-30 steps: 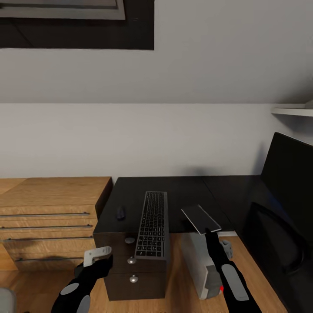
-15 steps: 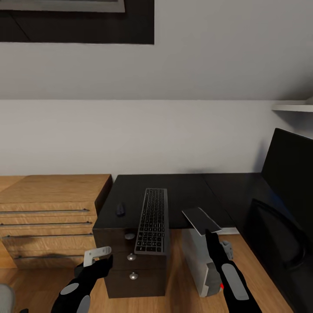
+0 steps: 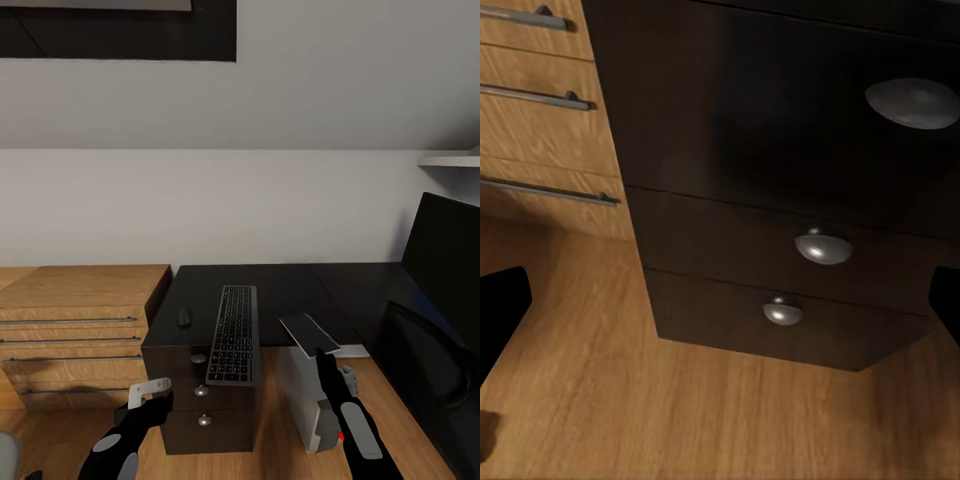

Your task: In the bedroom, organize the workspace by keeping the computer under the desk, ensuring the monitor is on the desk, placing the keyboard on the desk next to the monitor, placing the mouse on the desk next to the keyboard, moving the folder from the swivel chair onto the desk next to the mouse, stacking the notebook on top of the folder with the pen on top of the notebook, and positioning the swivel chair next to the desk.

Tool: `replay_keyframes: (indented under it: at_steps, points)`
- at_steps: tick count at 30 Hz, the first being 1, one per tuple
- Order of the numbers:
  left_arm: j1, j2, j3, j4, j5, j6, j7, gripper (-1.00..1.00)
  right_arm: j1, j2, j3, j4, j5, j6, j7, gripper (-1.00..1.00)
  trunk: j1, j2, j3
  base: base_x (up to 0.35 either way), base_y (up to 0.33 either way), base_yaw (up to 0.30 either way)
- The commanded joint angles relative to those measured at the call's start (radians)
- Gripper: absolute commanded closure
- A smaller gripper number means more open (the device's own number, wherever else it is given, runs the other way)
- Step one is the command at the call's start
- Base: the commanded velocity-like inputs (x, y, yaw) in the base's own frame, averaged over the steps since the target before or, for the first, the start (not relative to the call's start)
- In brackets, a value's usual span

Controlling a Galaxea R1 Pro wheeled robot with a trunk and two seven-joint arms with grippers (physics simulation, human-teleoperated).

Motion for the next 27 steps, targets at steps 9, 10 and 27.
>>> replay_keyframes:
  at_steps: [9,10,27]
  points:
    - [0.000,0.002,0.001,-0.002,0.011,0.001,0.008,-1.00,0.000,0.000,-0.007,0.027,-0.007,0.008,-0.014,1.00,0.000,0.000,-0.001,0.048,0.000,0.000]
    - [0.000,0.002,0.000,-0.002,0.011,0.001,0.008,-1.00,0.000,0.000,-0.007,0.027,-0.007,0.008,-0.014,1.00,0.000,0.000,-0.001,0.232,0.000,0.000]
    - [0.000,0.002,0.000,-0.001,0.011,0.002,0.008,-1.00,0.000,0.000,-0.007,0.027,-0.008,0.010,-0.015,1.00,0.000,0.000,-0.001,0.035,0.000,0.000]
